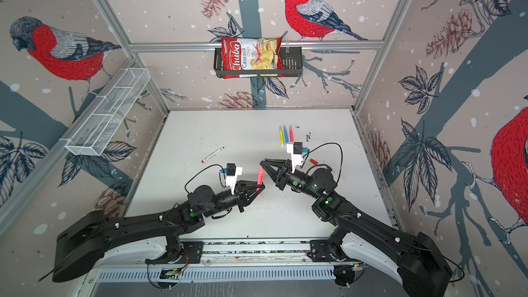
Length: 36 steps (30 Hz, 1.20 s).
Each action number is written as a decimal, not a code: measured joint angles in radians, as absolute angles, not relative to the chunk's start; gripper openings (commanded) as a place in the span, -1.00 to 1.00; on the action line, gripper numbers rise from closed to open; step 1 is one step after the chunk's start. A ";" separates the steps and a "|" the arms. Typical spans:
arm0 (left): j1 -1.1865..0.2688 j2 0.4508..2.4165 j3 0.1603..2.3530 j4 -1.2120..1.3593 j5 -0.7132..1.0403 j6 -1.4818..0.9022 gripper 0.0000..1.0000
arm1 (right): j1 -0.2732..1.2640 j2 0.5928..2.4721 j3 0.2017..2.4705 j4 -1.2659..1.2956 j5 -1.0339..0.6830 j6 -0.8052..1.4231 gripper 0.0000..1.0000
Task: Insert the pens into the pen caps
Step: 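Push the translucent cap down onto the pink highlighter tip with the right gripper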
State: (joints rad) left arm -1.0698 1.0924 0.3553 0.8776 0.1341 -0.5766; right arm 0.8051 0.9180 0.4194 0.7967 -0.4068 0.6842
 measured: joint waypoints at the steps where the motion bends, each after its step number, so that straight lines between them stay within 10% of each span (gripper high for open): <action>1: -1.070 1.089 0.352 0.877 0.135 -0.578 -0.97 | 0.808 0.920 0.416 0.802 -0.405 0.684 -0.75; 36: -0.955 0.906 0.303 0.704 0.271 -0.605 -0.98 | 0.927 1.113 0.379 1.052 -0.294 0.706 -0.80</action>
